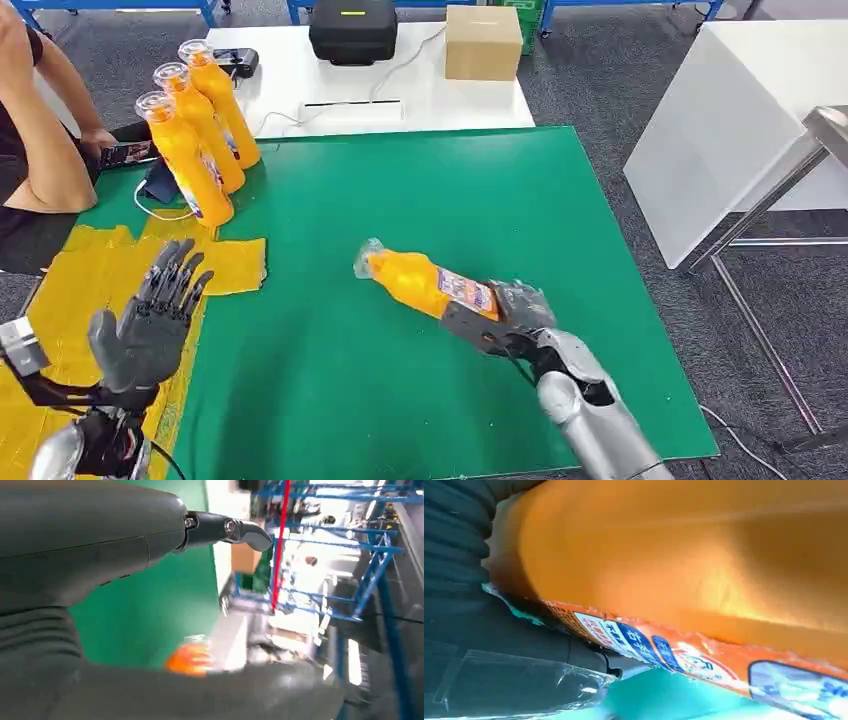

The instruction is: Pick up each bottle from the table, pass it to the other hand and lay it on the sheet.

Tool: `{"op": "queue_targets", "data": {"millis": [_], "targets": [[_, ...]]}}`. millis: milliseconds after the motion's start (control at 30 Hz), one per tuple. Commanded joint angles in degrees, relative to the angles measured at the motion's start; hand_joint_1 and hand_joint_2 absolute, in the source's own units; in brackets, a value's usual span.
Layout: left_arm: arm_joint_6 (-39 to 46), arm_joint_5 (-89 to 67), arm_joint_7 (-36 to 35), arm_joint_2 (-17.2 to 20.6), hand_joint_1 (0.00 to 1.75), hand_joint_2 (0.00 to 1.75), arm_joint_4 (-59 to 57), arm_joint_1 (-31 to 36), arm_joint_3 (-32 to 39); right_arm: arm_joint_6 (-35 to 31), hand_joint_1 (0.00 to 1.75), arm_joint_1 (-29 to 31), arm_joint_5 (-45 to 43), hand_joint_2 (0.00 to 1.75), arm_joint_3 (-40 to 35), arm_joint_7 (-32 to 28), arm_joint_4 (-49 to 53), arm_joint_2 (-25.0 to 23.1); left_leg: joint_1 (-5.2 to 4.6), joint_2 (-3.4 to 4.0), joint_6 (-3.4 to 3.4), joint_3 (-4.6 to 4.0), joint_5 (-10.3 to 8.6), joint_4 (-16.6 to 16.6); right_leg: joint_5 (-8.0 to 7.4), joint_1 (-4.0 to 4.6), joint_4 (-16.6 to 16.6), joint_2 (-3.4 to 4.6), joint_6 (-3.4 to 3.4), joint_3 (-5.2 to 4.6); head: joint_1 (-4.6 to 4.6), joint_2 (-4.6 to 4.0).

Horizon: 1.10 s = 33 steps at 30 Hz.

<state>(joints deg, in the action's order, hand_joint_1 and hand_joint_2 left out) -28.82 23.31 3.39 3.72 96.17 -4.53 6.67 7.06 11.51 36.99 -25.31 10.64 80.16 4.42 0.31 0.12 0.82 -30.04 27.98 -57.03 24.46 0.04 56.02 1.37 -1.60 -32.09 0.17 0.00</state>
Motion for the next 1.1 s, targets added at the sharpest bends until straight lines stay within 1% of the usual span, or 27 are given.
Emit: {"op": "queue_targets", "data": {"millis": [33,100,167,233,300,700,733,800,867,967,1100], "targets": [[-1.07,3.73,-2.5,-1.58,0.0,1.75,3.2,-5.84,-3.36,-2.28,1.75,-1.69,-10.42,1.75,-8.05,-2.68,12.52,-4.65,-0.01,-0.03,-0.04,-0.1,0.11,-0.04,0.15,0.01,0.07,-0.13,0.02,-0.11,0.02,0.0],[1.12,1.72,-2.29,-1.73,0.0,1.75,4.5,-4.88,-6.12,-2.38,1.75,0.26,-12.66,1.75,-9.88,-2.88,10.0,-5.18,-0.02,-0.22,-0.01,-0.38,0.04,-0.07,0.15,0.0,0.11,-0.35,0.07,-0.31,0.02,0.0],[2.49,-0.05,-1.85,-1.98,0.0,1.75,5.38,-4.38,-8.15,-2.38,1.75,2.11,-13.82,1.75,-11.52,-2.88,7.72,-5.52,0.0,-0.2,-0.02,-0.48,-0.01,-0.04,0.07,0.04,0.06,-0.29,0.09,-0.41,0.04,0.0],[4.27,-3.19,-0.22,-1.77,0.0,1.75,6.38,-3.95,-10.53,-2.82,1.75,4.4,-15.35,1.75,-14.08,-2.8,5.34,-5.44,-0.05,-0.19,-0.02,-0.47,-0.02,-0.02,0.06,-0.01,0.05,-0.29,0.09,-0.39,0.04,0.0],[4.8,-4.93,0.24,-2.1,0.0,1.75,6.94,-3.77,-11.51,-2.86,1.75,5.44,-15.86,1.75,-15.0,-2.59,4.16,-5.77,-0.08,-0.23,-0.02,-0.47,-0.03,-0.02,0.06,-0.05,0.05,-0.31,0.1,-0.38,0.04,0.0],[4.75,-4.92,0.25,-1.86,0.0,1.75,6.94,-3.9,-11.42,-2.9,1.75,5.41,-15.93,1.75,-15.04,-2.58,4.16,-5.62,-0.05,-0.26,-0.06,-0.33,-0.01,0.03,0.08,-0.06,0.0,-0.42,0.1,-0.24,0.02,0.0],[4.37,-6.27,1.04,-2.15,0.0,1.75,7.28,-3.82,-11.94,-2.6,1.75,6.3,-16.6,1.75,-16.21,-2.16,3.61,-5.3,-0.06,-0.28,-0.03,-0.44,-0.03,0.02,0.06,-0.07,0.01,-0.38,0.09,-0.35,0.04,0.0],[4.58,-8.27,2.02,-2.79,0.0,1.75,8.47,-3.89,-13.29,-2.29,1.75,7.96,-16.69,1.75,-18.15,-2.04,2.04,-5.46,-0.06,-0.27,-0.04,-0.39,-0.02,0.01,0.07,-0.07,0.01,-0.41,0.08,-0.29,0.04,0.0],[6.02,-12.9,3.93,-3.13,0.0,1.75,10.43,-4.04,-15.25,-1.87,1.75,9.24,-17.17,1.75,-20.51,-1.72,1.2,-5.35,-0.06,-0.22,-0.04,-0.43,-0.01,-0.03,0.06,-0.07,0.04,-0.36,0.08,-0.33,0.04,0.0],[6.47,-14.27,4.68,-2.8,0.0,1.75,11.9,-4.07,-17.24,-0.76,1.75,11.03,-17.36,1.75,-23.92,-1.16,0.86,-5.02,-0.05,-0.25,-0.03,-0.44,0.0,-0.01,0.07,-0.06,0.02,-0.37,0.09,-0.34,0.04,0.0],[6.53,-14.47,5.22,-2.61,0.0,1.75,11.97,-3.94,-18.07,1.33,1.75,13.09,-17.8,1.75,-27.53,-0.48,0.59,-5.05,-0.06,-0.24,-0.05,-0.38,0.01,0.02,0.09,-0.07,0.02,-0.37,0.11,-0.3,0.04,0.0]]}}
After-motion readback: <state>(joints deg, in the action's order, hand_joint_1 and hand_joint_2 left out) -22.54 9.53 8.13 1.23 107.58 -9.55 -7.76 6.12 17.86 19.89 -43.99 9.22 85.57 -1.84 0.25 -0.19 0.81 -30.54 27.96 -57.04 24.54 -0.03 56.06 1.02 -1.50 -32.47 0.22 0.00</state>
